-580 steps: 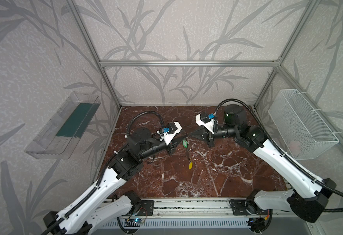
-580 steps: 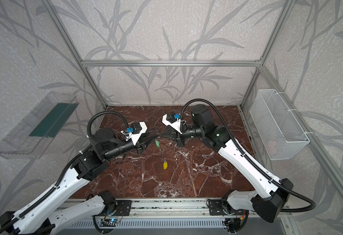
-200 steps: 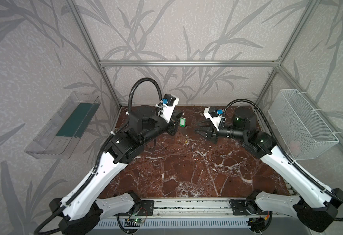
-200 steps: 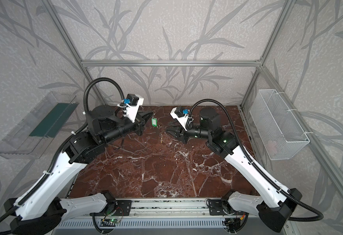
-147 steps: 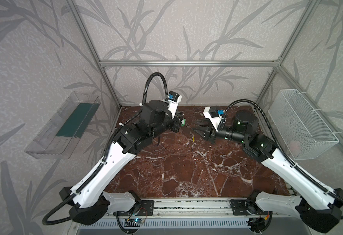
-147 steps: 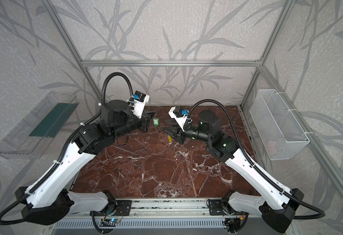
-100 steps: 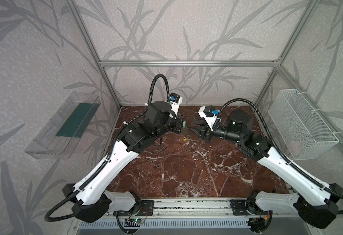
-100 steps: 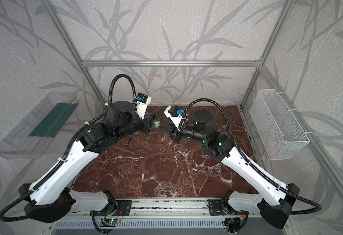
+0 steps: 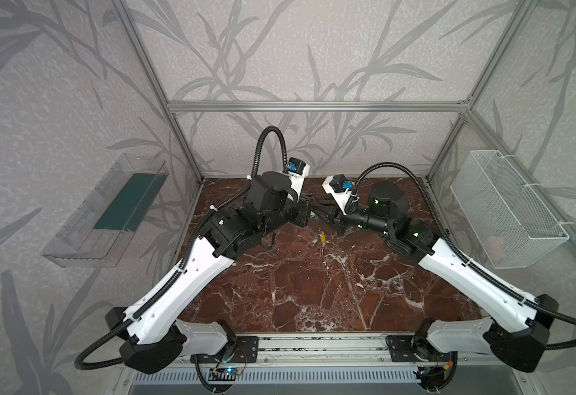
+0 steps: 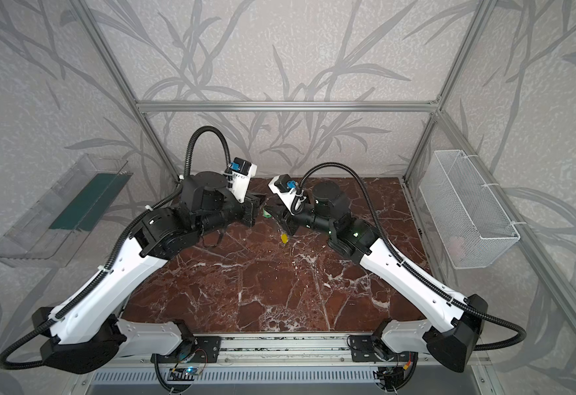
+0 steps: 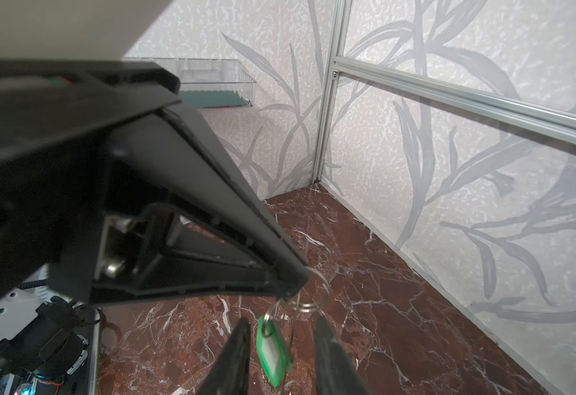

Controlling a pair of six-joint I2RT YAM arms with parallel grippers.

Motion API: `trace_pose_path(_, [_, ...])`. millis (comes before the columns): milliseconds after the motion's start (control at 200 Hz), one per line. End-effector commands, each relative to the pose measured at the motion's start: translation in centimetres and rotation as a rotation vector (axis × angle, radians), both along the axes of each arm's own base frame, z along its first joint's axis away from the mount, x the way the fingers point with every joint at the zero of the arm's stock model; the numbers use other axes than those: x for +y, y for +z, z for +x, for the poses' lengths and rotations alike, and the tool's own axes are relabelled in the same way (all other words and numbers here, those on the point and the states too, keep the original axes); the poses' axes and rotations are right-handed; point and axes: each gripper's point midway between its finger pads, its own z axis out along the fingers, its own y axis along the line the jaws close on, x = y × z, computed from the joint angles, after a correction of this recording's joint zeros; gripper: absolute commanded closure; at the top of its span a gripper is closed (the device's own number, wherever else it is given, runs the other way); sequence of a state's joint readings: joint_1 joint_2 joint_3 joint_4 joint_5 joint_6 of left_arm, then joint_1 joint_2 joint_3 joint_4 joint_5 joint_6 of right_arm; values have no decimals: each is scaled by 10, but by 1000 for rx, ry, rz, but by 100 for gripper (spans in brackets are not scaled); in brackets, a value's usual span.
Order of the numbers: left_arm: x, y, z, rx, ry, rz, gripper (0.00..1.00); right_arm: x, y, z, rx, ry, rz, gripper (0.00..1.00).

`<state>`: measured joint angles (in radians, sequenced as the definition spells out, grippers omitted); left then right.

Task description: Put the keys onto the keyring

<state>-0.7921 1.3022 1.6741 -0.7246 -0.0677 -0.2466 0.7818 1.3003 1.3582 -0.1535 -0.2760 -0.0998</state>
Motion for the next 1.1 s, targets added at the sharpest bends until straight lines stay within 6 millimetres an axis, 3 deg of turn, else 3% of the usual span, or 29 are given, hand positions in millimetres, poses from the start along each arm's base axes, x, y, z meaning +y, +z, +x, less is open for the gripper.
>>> trace_pose_path(0, [1,16,-6,-25,-5,-56,100,2,22,4,-51,-16,35,79])
trace_pose_path(195, [4,16,-9,-33,-1,-50,100,0,20,4,-52,-21,17,100])
trace_pose_path(650, [10,18,-13,-43,-5,-23,100,-11,14,8,-68,-75,-48,100])
trace_pose_path(1095, [5,18,-35,-15,-136,28,100,-14,26,1,-20,-29,-6,100])
